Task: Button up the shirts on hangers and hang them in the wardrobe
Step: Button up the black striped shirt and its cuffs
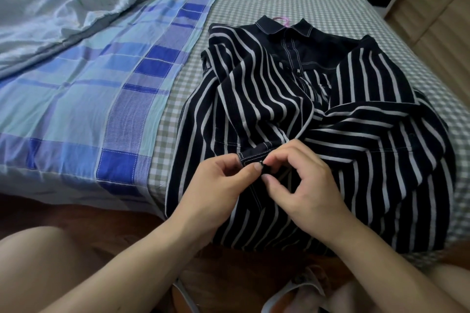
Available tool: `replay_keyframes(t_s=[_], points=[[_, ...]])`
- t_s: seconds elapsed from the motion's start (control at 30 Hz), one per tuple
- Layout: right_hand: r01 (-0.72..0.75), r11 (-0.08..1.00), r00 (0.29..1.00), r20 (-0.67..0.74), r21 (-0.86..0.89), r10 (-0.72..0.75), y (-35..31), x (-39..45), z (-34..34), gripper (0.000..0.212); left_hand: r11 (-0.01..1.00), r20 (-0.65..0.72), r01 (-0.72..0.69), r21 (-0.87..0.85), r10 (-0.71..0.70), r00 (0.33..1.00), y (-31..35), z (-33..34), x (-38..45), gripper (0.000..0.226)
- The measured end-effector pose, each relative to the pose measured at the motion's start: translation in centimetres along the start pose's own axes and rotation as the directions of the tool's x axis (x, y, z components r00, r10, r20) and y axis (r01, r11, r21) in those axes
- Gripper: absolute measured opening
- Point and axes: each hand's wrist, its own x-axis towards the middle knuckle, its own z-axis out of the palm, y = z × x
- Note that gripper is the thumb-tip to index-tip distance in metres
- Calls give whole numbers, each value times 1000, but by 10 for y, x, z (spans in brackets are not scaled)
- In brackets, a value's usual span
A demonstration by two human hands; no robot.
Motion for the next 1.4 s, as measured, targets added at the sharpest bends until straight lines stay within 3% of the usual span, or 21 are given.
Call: replay_keyframes(t_s=[0.1,0.2,0.33,0.4,0.5,0.57,0.67,0.73,0.8,0.93,1.07,1.1,1.23,1.3,1.4], points=[[-16,999,1000,15,46,15,1,1,-4,22,998,-27,-18,53,19,999,-1,1,1,35],[32,999,999,-10,4,-31,4,2,-1,27,973,-173,-33,228,74,982,0,4,5,36],[35,988,978,-197,-149,-64,15,7,-8,25,866,-196,-12,500,126,973,14,2,1,54],[-30,984,952,-305,-178,-26,20,12,-20,23,845,-230,-150,514,304,924,30,-7,-8,66],[-144,973,909,-413,-178,59,18,19,-42,21,821,-322,-388,419,534,782,63,-19,-12,68],[-167,962,921,-383,-217,74,12,33,-58,21,805,-324,-420,418,565,759,88,-23,-1,67],[-208,931,963,-230,-299,141,4,70,-85,20,746,-186,-371,553,544,818,118,-18,33,54],[-220,908,974,-137,-357,182,3,98,-100,18,636,-37,-375,674,536,843,127,-13,66,38],[-208,860,978,-85,-466,190,11,128,-114,17,457,110,-383,803,517,849,130,-10,104,21],[-289,683,943,-76,-671,324,59,197,-135,28,105,243,-314,944,424,872,126,-16,193,64],[-395,545,888,-156,-740,432,130,267,-142,31,-229,391,-330,916,321,862,90,-43,269,78],[-417,527,876,-172,-741,451,151,286,-140,32,-262,422,-354,898,282,862,76,-49,280,76],[-455,481,817,-137,-749,560,239,348,-126,24,-143,416,-391,909,269,869,36,-60,299,65],[-454,454,768,-79,-766,635,275,363,-115,33,-133,418,-397,908,301,857,35,-61,301,64],[-491,487,748,-62,-723,661,286,364,-108,26,-103,420,-408,907,274,865,39,-59,298,59]])
